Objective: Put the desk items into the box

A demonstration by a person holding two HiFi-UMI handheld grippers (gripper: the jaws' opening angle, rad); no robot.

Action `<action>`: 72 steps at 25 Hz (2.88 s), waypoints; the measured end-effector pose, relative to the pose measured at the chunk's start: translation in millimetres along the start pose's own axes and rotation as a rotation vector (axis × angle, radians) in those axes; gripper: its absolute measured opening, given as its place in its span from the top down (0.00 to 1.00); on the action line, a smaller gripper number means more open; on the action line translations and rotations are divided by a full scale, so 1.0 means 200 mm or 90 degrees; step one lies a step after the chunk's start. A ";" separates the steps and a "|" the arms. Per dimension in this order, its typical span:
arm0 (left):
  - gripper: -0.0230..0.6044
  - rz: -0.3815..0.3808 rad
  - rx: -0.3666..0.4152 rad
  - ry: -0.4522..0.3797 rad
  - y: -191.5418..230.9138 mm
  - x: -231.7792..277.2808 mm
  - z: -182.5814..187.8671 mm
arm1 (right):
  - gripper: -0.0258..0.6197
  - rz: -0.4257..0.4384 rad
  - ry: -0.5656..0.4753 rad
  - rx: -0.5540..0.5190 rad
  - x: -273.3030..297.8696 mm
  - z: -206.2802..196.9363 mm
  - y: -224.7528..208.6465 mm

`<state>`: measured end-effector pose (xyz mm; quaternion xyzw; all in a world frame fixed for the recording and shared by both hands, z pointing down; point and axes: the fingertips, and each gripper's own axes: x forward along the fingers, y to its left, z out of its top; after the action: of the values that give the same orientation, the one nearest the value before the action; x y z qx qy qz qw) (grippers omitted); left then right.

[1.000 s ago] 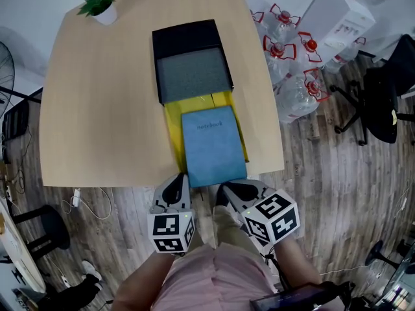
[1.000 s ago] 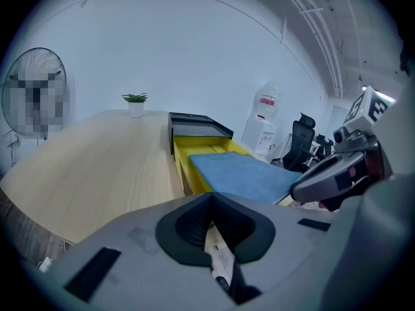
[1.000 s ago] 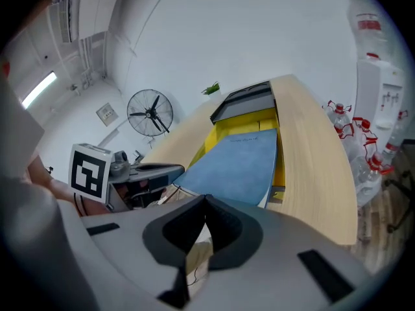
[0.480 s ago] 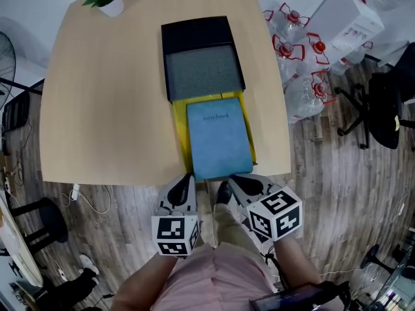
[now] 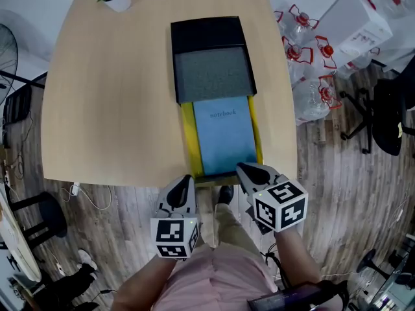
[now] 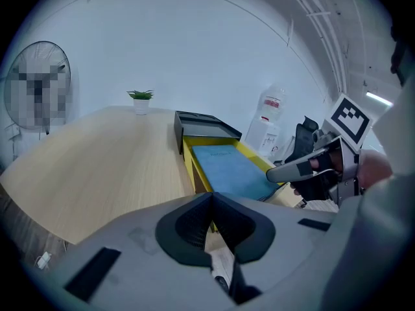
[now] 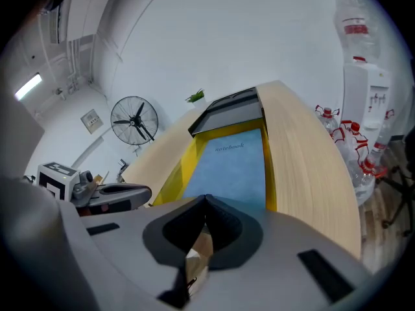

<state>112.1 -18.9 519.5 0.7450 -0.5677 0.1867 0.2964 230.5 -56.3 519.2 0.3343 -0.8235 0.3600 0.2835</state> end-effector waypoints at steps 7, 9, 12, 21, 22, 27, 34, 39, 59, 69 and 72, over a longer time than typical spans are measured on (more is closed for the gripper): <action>0.95 0.006 -0.001 -0.008 0.05 -0.01 0.03 | 0.95 -0.003 -0.006 -0.002 0.02 0.03 0.01; 0.95 0.009 0.004 -0.018 0.06 -0.02 0.06 | 0.95 -0.004 -0.015 -0.005 0.01 0.05 0.02; 0.95 0.013 0.010 -0.038 0.07 -0.04 0.11 | 0.95 -0.005 -0.042 -0.014 -0.01 0.10 0.04; 0.95 0.008 0.034 -0.144 -0.10 -0.22 0.38 | 0.95 -0.015 -0.160 -0.049 -0.32 0.26 0.13; 0.95 0.006 0.039 -0.162 -0.13 -0.25 0.43 | 0.95 -0.017 -0.176 -0.055 -0.37 0.28 0.14; 0.95 0.003 0.076 -0.279 -0.30 -0.40 0.77 | 0.95 -0.047 -0.285 -0.147 -0.65 0.46 0.23; 0.95 0.026 0.171 -0.420 -0.52 -0.68 1.12 | 0.95 -0.123 -0.448 -0.253 -1.08 0.68 0.33; 0.95 0.015 0.204 -0.445 -0.64 -0.75 1.20 | 0.95 -0.157 -0.511 -0.274 -1.24 0.74 0.34; 0.95 0.003 0.235 -0.454 -0.74 -0.78 1.21 | 0.95 -0.173 -0.555 -0.269 -1.35 0.68 0.37; 0.95 -0.002 0.244 -0.443 -0.78 -0.76 1.19 | 0.95 -0.177 -0.555 -0.269 -1.36 0.67 0.35; 0.95 -0.002 0.241 -0.445 -0.78 -0.76 1.19 | 0.95 -0.177 -0.554 -0.269 -1.36 0.67 0.34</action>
<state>204.5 -35.6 210.9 0.8058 -0.5890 0.0228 -0.0570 315.6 -31.5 222.0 0.4953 -0.8680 -0.0282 0.0202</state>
